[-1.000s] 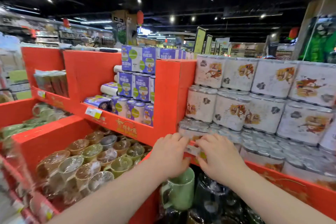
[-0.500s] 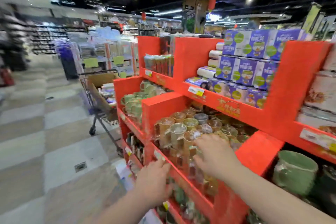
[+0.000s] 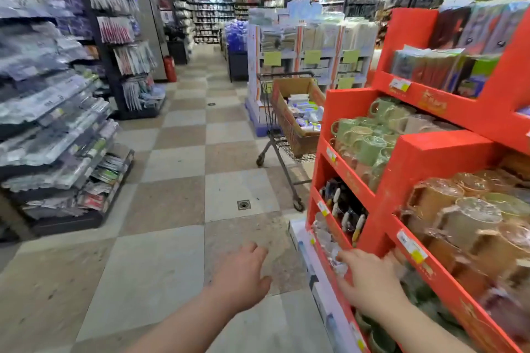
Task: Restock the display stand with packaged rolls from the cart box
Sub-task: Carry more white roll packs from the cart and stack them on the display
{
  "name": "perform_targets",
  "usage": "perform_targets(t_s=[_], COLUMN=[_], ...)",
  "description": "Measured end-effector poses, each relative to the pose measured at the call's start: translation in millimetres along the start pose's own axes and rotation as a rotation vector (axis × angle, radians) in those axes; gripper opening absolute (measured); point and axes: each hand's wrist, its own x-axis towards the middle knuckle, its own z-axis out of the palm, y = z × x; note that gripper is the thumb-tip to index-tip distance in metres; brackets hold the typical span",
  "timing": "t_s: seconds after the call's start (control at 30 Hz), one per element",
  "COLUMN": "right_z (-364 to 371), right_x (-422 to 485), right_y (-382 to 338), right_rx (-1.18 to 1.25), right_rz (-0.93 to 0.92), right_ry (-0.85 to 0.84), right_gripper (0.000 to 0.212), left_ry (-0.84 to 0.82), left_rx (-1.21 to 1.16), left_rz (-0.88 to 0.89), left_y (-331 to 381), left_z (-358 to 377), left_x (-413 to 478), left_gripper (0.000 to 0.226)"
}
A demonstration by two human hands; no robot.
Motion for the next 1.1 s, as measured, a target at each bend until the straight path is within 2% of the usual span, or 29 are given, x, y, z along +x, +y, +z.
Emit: perform_targets(t_s=[0.2, 0.4, 0.57, 0.77, 0.9, 1.1], right_z=[32, 33, 10, -26, -38, -38], right_x=[73, 193, 304, 429, 512, 633], right_y=[-13, -9, -6, -22, -43, -79], right_rx=[-0.024, 0.049, 0.021, -0.05, -0.079, -0.084], right_rz=[-0.044, -0.124, -0.163, -0.212, -0.24, -0.182], right_ry=[-0.165, -0.244, -0.211, -0.097, -0.047, 0.013], right_gripper=[0.039, 0.036, 0.041, 0.044, 0.043, 0.044], left_ry=[0.054, 0.085, 0.051, -0.046, -0.069, -0.082], left_rx=[-0.001, 0.018, -0.01, -0.014, -0.069, -0.139], left_rz=[-0.09, -0.137, -0.203, -0.296, -0.342, -0.321], left_y=[-50, -87, -115, -158, -201, -285], left_z=[-25, -55, -67, -58, -49, -53], left_x=[75, 186, 264, 322, 367, 462], left_gripper=[0.054, 0.054, 0.052, 0.053, 0.052, 0.05])
